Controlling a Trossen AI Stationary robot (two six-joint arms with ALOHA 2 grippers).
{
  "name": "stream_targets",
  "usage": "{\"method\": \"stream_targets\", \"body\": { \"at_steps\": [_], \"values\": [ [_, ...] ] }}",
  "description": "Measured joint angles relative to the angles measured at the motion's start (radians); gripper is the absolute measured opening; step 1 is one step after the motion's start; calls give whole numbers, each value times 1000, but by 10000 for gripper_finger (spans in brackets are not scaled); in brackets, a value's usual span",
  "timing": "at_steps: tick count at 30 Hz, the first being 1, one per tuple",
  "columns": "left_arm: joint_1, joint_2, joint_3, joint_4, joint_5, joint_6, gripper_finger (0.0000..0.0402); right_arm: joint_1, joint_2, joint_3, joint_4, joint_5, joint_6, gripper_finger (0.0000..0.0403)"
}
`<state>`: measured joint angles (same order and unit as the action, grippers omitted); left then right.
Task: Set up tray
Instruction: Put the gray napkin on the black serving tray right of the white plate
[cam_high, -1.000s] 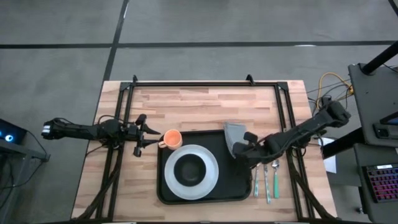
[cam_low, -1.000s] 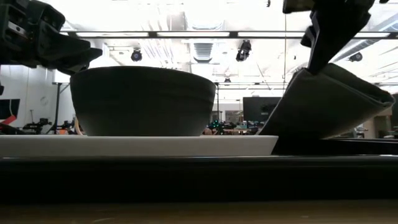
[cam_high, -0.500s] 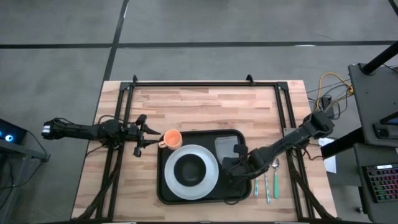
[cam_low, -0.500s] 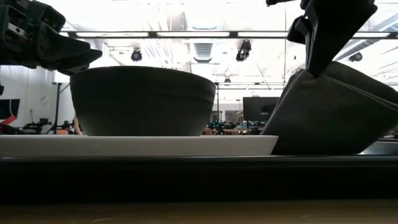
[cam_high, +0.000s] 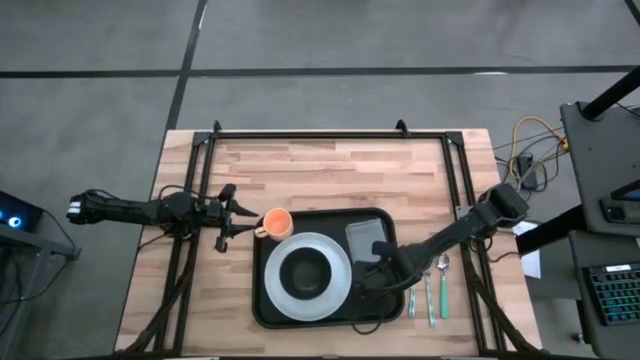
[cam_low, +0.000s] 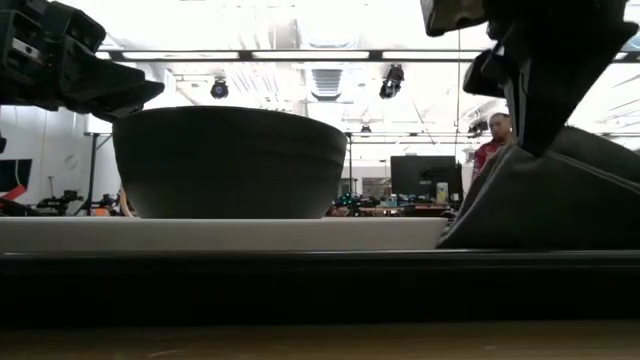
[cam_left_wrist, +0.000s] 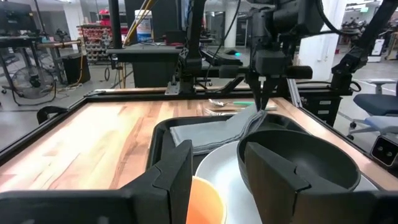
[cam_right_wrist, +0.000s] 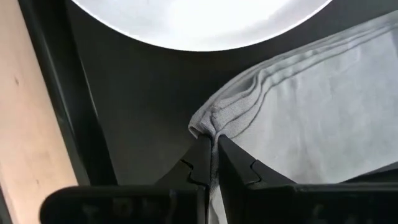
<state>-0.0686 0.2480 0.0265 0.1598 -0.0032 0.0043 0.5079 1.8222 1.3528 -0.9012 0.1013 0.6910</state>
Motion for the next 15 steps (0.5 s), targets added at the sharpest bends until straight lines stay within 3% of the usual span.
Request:
{"method": "stream_targets", "body": {
  "at_steps": [15],
  "values": [
    [0,0,0,0,0,0,130,0,8,0,77,-46,-98,23]
  ]
}}
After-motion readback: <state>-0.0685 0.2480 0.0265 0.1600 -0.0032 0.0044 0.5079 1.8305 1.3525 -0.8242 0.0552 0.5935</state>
